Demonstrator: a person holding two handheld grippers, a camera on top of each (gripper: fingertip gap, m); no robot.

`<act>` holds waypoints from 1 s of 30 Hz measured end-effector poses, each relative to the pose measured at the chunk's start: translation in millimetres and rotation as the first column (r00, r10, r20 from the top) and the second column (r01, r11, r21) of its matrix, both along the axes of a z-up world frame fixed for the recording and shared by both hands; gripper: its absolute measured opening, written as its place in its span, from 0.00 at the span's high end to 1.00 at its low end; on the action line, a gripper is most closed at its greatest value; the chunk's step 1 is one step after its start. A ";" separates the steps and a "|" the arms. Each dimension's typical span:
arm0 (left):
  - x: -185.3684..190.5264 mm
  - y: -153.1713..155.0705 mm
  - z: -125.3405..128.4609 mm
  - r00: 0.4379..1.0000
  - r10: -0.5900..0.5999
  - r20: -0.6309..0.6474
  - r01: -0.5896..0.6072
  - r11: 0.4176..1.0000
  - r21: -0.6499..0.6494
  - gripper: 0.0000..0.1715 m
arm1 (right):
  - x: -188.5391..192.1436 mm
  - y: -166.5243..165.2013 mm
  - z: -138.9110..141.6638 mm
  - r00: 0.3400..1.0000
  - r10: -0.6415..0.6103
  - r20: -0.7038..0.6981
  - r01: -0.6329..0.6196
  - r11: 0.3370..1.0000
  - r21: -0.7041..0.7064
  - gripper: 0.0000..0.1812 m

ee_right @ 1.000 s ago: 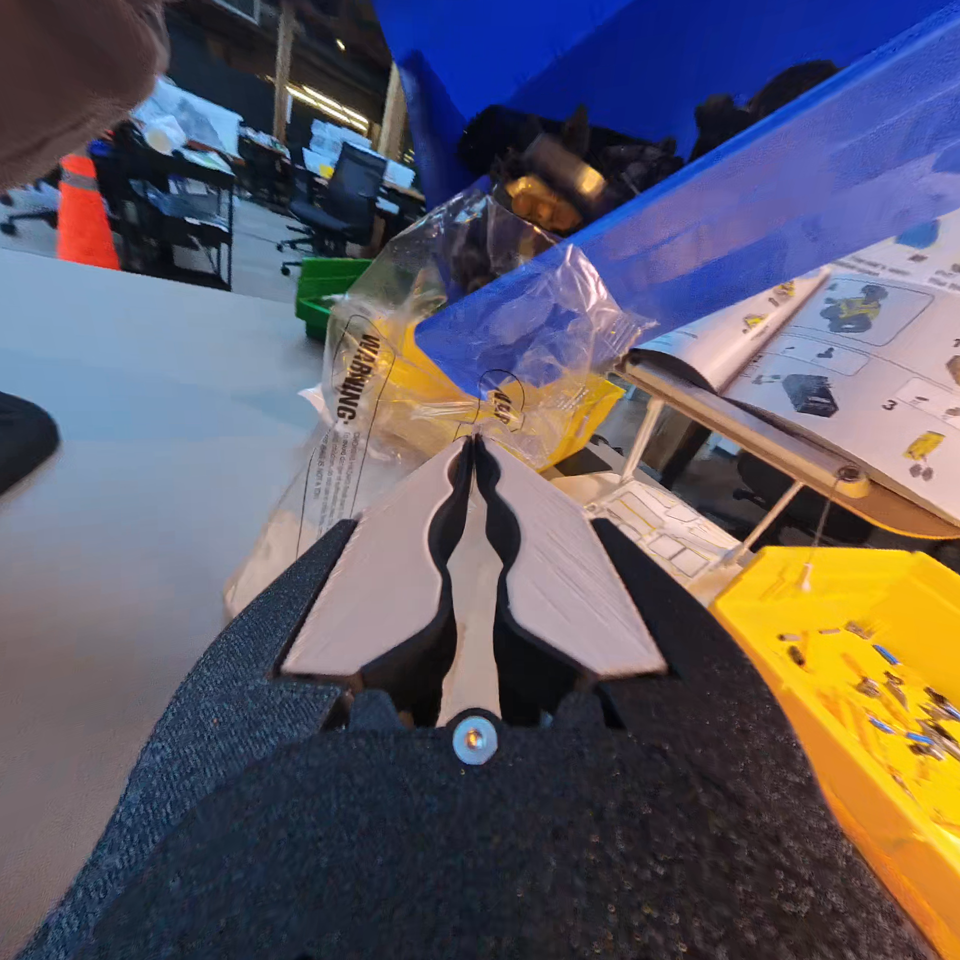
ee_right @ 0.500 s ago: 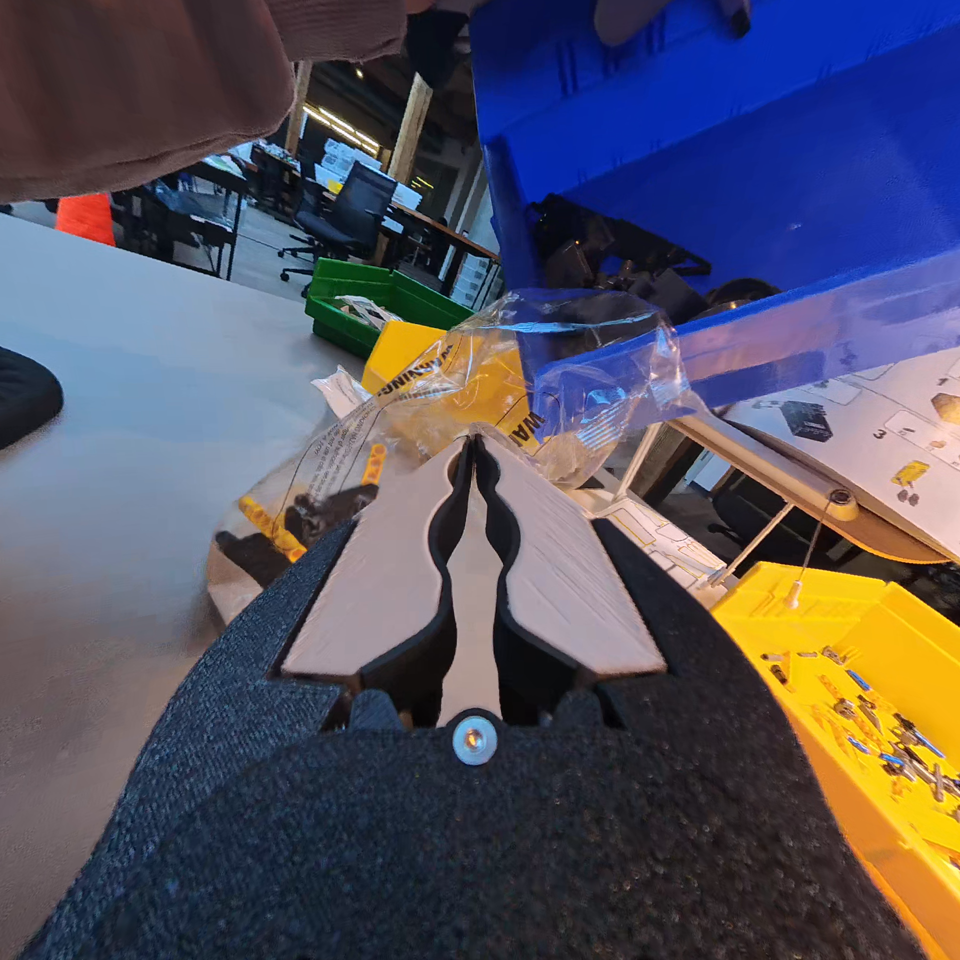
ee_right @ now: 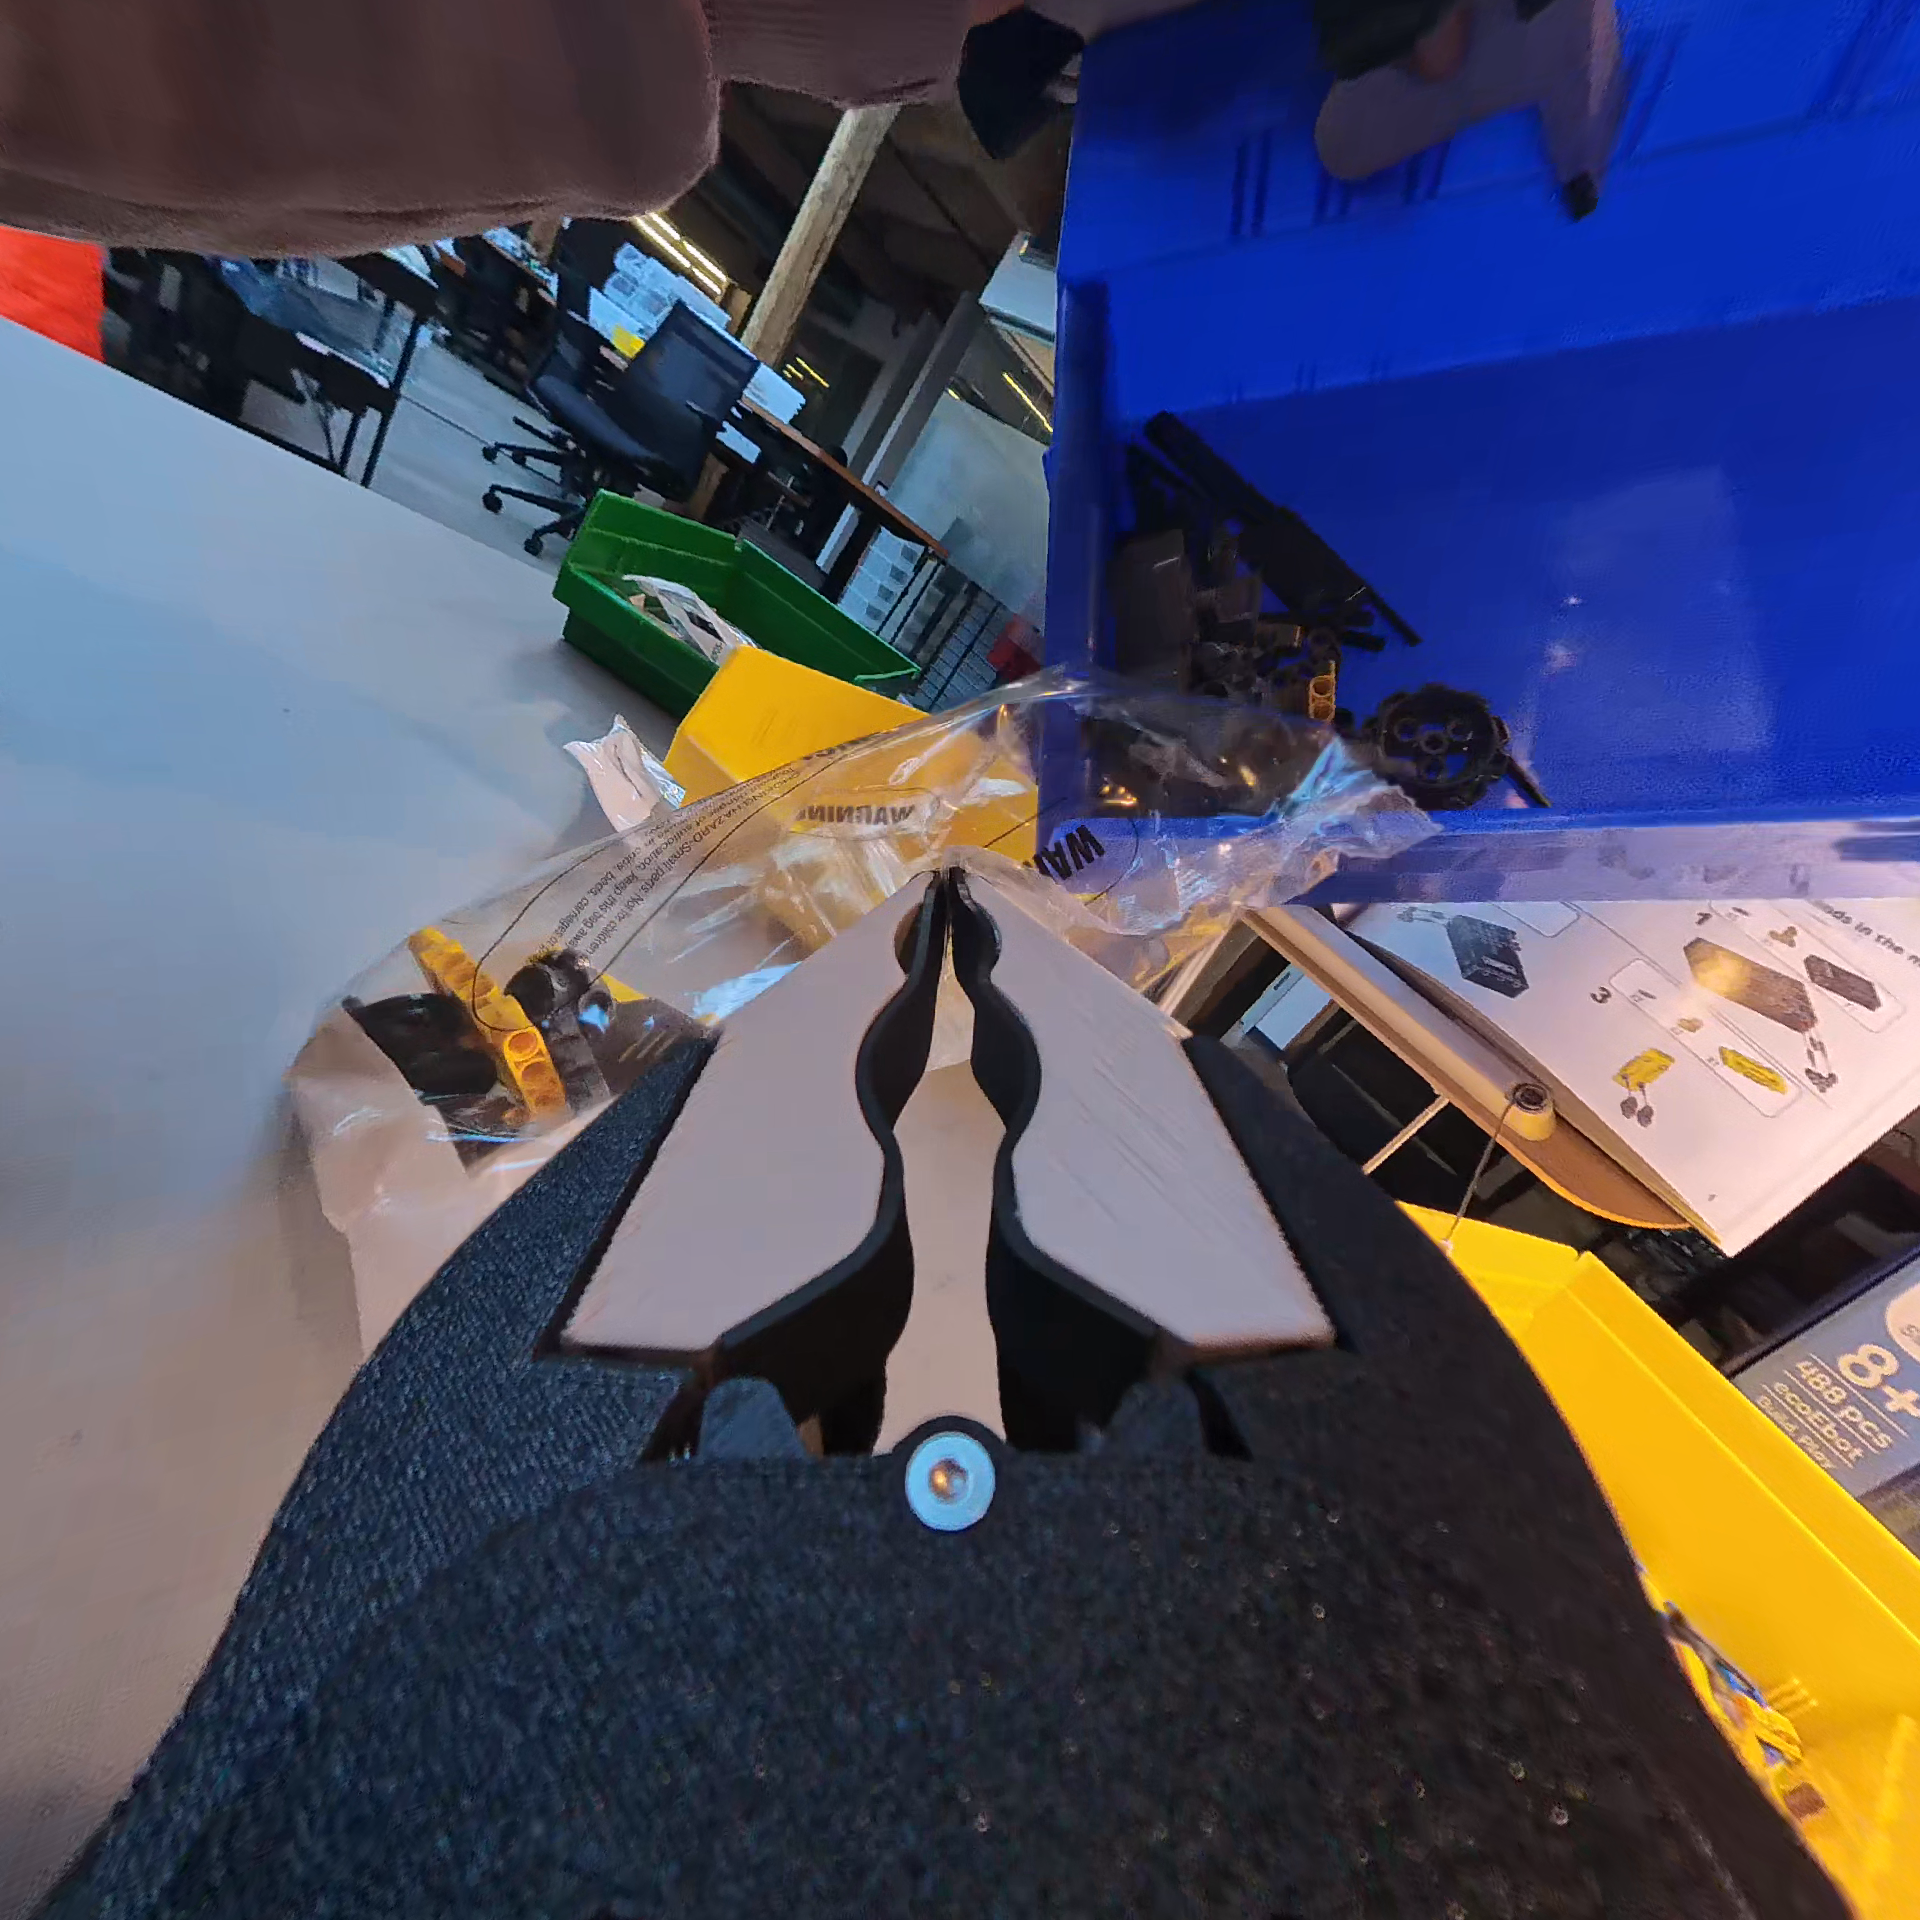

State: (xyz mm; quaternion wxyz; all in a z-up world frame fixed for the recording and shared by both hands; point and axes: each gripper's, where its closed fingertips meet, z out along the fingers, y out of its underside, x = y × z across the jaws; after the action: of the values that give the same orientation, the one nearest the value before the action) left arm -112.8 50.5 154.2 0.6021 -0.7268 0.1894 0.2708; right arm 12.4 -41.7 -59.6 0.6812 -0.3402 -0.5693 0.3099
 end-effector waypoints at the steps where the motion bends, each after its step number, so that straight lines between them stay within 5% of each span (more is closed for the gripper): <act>1: 1.5 -0.2 1.3 1.000 -0.014 0.023 0.014 1.000 0.004 1.00 | 0.5 0.9 0.7 1.000 -0.002 -0.002 0.002 1.000 0.009 1.00; 18: -1.9 12.8 7.7 0.990 -0.057 0.126 0.058 0.998 -0.003 1.00 | 0.3 -0.5 -5.0 0.999 -0.004 0.037 -0.004 0.980 0.200 1.00; 26: -4.5 4.3 12.9 0.992 -0.061 0.113 0.060 0.998 0.019 1.00 | 3.5 14.1 0.9 0.999 -0.039 0.012 0.036 0.986 0.163 1.00; 30: -2.5 -4.9 21.5 0.991 -0.072 0.114 0.066 0.996 0.053 1.00 | 6.3 32.3 -0.9 0.999 -0.042 0.004 0.042 0.999 -0.030 1.00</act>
State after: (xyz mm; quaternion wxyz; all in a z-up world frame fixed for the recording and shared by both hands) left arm -115.3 45.6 175.7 0.6387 -0.7192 0.1727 0.2119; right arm 18.7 -9.4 -60.5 0.6813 -0.3628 -0.5587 0.3035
